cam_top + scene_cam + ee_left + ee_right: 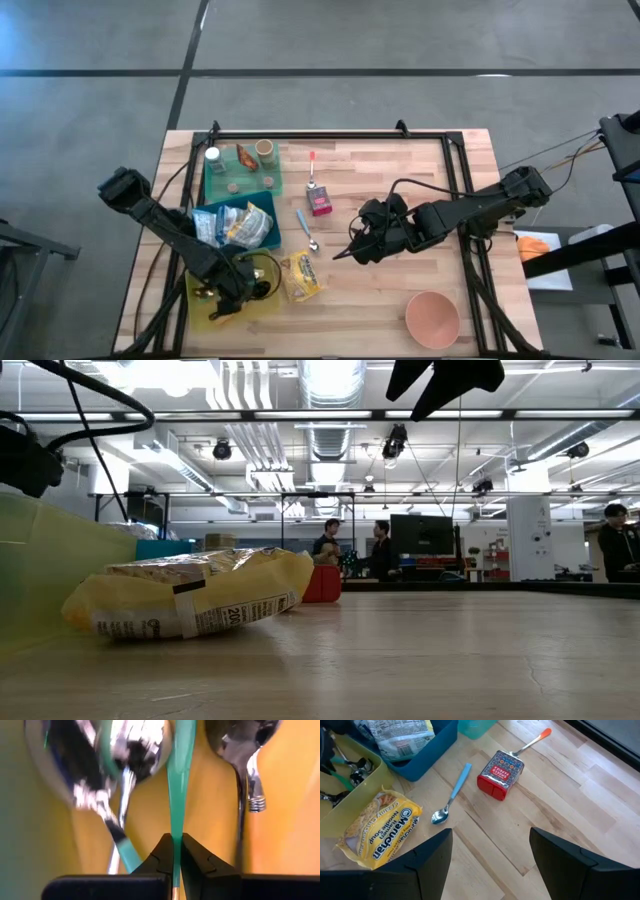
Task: Pick & Place Food Item
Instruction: Adjust the green spoon in the yellow bin
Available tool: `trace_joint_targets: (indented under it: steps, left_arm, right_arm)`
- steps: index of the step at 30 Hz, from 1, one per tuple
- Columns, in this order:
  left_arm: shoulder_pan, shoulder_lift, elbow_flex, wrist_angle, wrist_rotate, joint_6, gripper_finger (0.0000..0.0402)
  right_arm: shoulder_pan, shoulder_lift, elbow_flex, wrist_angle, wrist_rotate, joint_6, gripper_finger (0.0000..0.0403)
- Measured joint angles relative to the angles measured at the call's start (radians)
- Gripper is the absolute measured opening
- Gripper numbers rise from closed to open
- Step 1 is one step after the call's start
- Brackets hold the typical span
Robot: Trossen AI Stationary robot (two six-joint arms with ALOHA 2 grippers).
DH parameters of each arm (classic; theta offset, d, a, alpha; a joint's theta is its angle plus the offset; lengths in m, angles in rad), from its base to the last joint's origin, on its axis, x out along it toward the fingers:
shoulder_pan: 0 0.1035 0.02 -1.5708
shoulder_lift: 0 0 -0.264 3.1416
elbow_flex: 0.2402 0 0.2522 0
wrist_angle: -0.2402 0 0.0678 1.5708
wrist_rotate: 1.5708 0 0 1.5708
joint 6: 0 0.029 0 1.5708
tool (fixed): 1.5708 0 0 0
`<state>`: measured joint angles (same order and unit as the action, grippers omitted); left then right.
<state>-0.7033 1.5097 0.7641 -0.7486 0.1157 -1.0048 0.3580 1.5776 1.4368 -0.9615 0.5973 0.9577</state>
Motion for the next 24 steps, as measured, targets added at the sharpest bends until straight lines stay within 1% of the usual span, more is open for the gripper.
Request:
trace_joint_targets:
  steps: [5, 8, 13, 16, 21, 24]
  left_arm:
    - [0.0, -0.003, 0.064, -0.095, 0.067, -0.31, 0.0013]
    - [0.0, -0.012, 0.1, -0.141, 0.071, -0.505, 0.0013]
    - [-0.01, -0.048, 0.11, -0.143, 0.072, -0.789, 0.0013]
    - [-0.021, -0.073, 0.11, -0.14, 0.091, -0.899, 0.0013]
    - [-0.027, -0.099, 0.109, -0.103, 0.192, -1.013, 0.0013]
    - [-0.028, -0.107, 0.109, -0.083, 0.222, -1.104, 0.0013]
  right_arm:
    - [0.0, 0.0, 0.0, 0.0, -0.001, -0.005, 0.0263]
    - [0.0, 0.0, 0.0, 0.0, -0.004, -0.019, 0.0263]
    - [0.0, 0.0, 0.0, -0.001, -0.003, -0.035, 0.0263]
    - [0.0, 0.0, 0.0, -0.001, 0.0, -0.069, 0.0263]
    - [-0.001, 0.0, 0.0, -0.004, 0.001, -0.134, 0.0263]
    - [-0.004, 0.0, 0.0, -0.012, 0.006, -0.176, 0.0263]
